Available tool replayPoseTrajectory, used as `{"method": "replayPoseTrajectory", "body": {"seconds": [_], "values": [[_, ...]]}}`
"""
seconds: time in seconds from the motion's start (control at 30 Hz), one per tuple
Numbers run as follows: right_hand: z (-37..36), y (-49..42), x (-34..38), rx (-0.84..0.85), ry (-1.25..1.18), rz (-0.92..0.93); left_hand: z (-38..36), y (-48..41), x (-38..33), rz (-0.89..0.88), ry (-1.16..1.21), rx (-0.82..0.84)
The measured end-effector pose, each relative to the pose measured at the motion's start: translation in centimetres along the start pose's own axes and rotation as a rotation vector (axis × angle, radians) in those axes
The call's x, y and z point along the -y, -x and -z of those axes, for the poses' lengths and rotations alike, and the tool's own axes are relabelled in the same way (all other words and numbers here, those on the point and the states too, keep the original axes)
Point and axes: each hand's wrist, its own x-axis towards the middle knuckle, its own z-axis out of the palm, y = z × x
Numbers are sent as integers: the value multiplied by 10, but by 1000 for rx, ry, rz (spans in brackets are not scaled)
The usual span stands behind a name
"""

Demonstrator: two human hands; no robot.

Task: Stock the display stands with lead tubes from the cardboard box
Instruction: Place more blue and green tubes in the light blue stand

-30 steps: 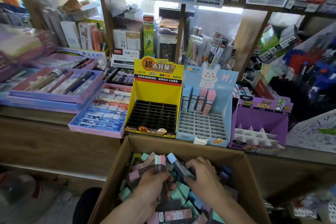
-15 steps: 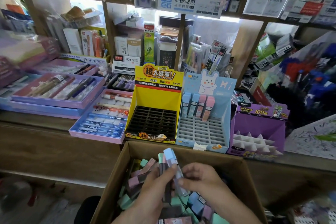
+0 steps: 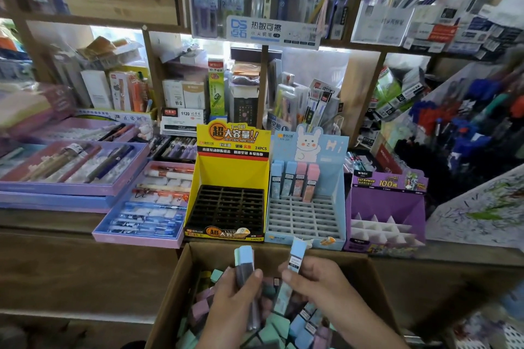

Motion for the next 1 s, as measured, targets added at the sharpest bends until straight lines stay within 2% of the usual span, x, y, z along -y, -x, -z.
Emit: {"method": "replayPoseTrajectory", "body": {"seconds": [0.17, 0.33, 0.5, 0.7, 1.0], "values": [[14, 1, 34, -55, 53, 132, 2, 2, -10, 7, 6, -10], [27, -13, 72, -200, 213, 315, 2, 4, -16, 6, 16, -16], [37, -34, 101, -346, 356, 389, -1, 7, -21, 44, 47, -8], [42, -55, 114, -332, 368, 466, -1, 9, -28, 91, 106, -4], [47, -70, 118, -345, 618, 506, 0, 4, -24, 35, 122, -17]]}}
